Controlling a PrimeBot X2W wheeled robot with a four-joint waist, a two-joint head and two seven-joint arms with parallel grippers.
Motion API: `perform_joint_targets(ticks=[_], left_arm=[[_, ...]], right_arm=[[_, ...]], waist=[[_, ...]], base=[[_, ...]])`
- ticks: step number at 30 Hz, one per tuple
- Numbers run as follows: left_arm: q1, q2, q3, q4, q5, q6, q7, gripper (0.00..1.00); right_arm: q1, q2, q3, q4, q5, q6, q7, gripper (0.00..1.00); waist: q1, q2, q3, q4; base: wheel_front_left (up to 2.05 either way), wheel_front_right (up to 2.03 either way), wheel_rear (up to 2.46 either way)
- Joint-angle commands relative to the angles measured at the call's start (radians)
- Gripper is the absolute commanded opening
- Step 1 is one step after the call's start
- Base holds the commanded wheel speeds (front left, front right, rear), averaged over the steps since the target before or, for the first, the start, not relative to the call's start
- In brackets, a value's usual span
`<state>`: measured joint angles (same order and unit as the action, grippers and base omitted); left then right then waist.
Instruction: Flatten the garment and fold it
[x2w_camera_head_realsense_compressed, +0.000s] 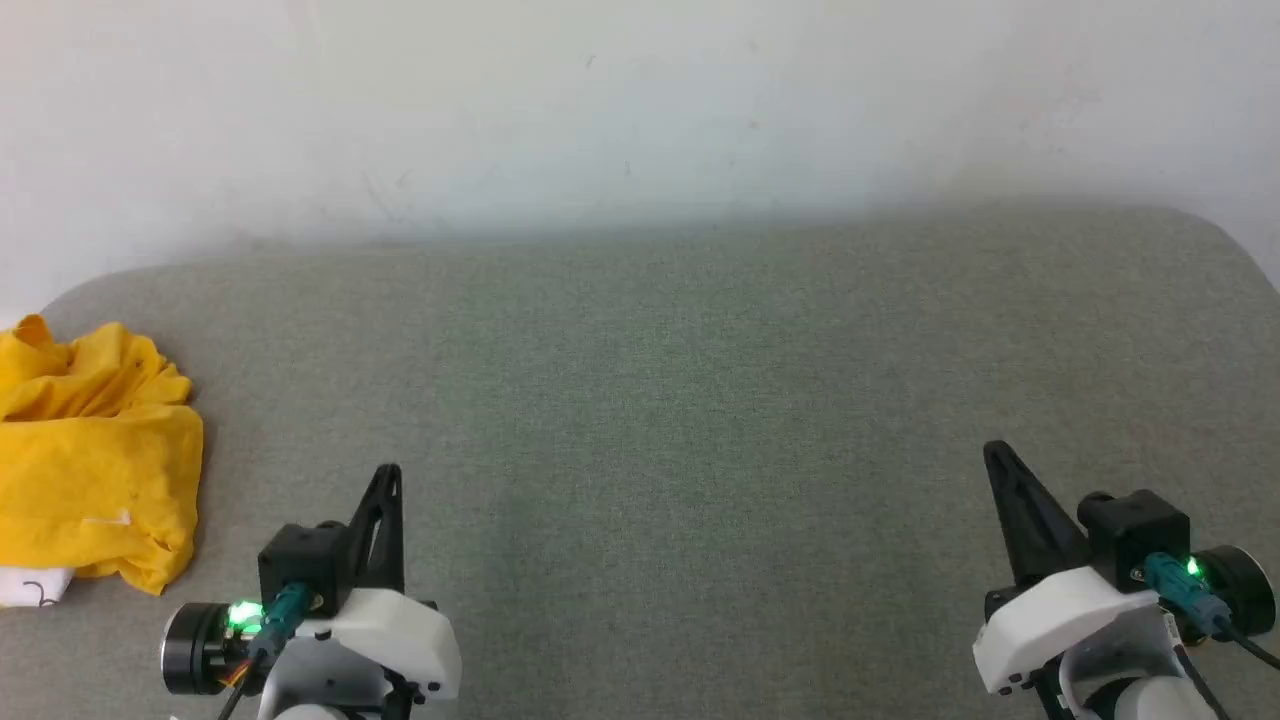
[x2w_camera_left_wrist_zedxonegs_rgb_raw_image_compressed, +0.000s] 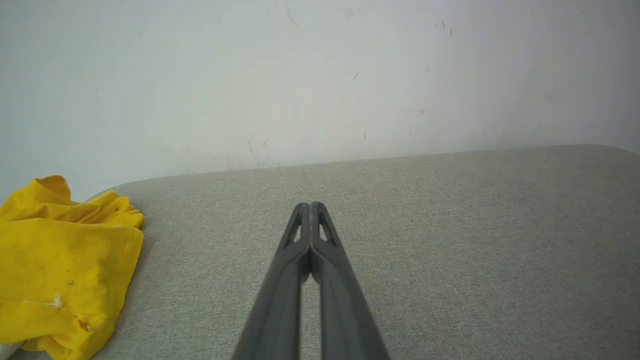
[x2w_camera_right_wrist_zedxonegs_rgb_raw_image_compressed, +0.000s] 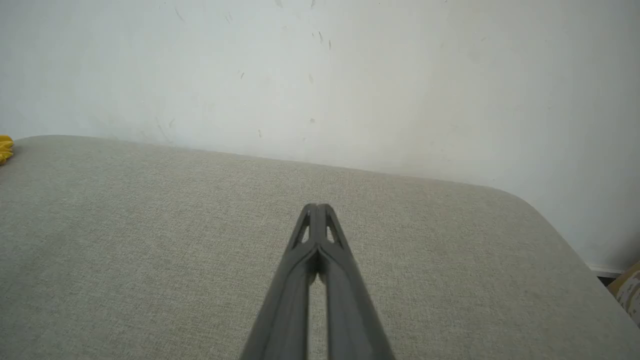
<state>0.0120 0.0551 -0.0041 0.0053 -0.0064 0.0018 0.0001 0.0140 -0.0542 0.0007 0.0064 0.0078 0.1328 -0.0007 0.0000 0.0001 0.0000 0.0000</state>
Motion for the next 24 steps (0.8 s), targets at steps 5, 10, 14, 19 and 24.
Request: perform_joint_targets(ticks=[5, 10, 14, 19, 24], left_arm=[[-0.012, -0.005, 0.004, -0.005, 0.006, -0.002, 0.000, 0.00], [-0.012, -0.005, 0.004, -0.005, 0.006, -0.002, 0.000, 0.00], [-0.012, -0.005, 0.004, -0.005, 0.006, -0.002, 0.000, 0.00], [-0.012, -0.005, 0.004, -0.005, 0.006, -0.002, 0.000, 0.00], [-0.012, -0.005, 0.004, -0.005, 0.006, -0.002, 0.000, 0.00]], right_arm=[[-0.014, 0.004, -0.001, -0.006, -0.008, -0.002, 0.001, 0.00], [-0.014, 0.004, -0.001, -0.006, -0.008, -0.002, 0.001, 0.00], [-0.014, 0.004, -0.001, -0.006, -0.008, -0.002, 0.001, 0.00], [-0.014, 0.004, -0.001, -0.006, -0.008, -0.002, 0.001, 0.00], [-0.014, 0.004, -0.001, -0.006, -0.008, -0.002, 0.001, 0.00]], waist=[[0.0000, -0.0001, 0.000, 0.000], [0.0000, -0.0001, 0.000, 0.000], [0.0000, -0.0001, 0.000, 0.000], [0.0000, -0.0001, 0.000, 0.000], [0.0000, -0.0001, 0.000, 0.000]], base=[[0.00, 0.00, 0.00], [0.00, 0.00, 0.00], [0.00, 0.00, 0.00], [0.00, 0.00, 0.00], [0.00, 0.00, 0.00]])
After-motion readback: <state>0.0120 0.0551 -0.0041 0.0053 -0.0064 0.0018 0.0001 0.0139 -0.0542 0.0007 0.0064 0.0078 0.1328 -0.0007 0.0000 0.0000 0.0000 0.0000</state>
